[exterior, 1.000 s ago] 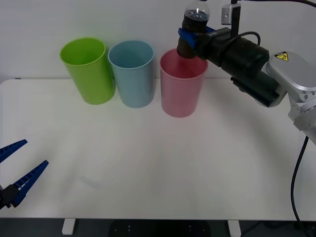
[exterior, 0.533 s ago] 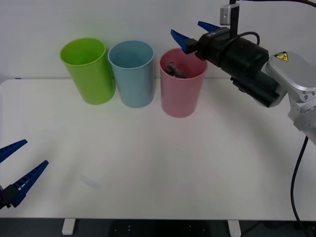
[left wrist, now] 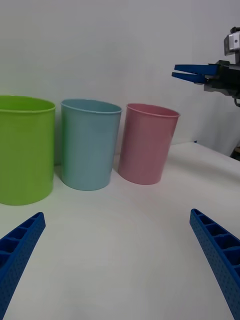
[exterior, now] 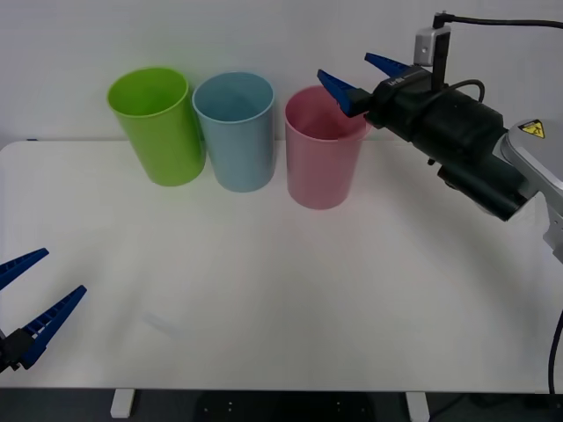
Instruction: Grasp the object on the table and drop it into the matching bin: aluminum can to the light blue bin, PET bottle to the pink bin.
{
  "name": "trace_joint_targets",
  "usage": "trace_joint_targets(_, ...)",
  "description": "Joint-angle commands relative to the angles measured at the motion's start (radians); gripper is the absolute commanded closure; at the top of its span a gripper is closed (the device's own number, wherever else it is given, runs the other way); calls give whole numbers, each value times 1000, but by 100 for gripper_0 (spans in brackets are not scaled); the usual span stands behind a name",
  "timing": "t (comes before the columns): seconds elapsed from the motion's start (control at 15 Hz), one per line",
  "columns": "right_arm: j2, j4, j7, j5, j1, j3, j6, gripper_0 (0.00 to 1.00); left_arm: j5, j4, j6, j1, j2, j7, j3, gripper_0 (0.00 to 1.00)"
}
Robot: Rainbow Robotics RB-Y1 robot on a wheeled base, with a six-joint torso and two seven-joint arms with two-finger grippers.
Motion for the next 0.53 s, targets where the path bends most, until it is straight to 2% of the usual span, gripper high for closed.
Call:
trace_joint_targets(0.07,-69,-106,7,-49,81,-8,0,0,0,0,0,0,0,0,0,0)
trace_joint_targets(0.4,-171,-243,38,-95,240,-69,-21,0,0,0,0,0,0,0,0,0)
trace_joint_targets(0.53,-178,-256,50,-95,305,-121,-75,0,0,0,0,0,0,0,0,0)
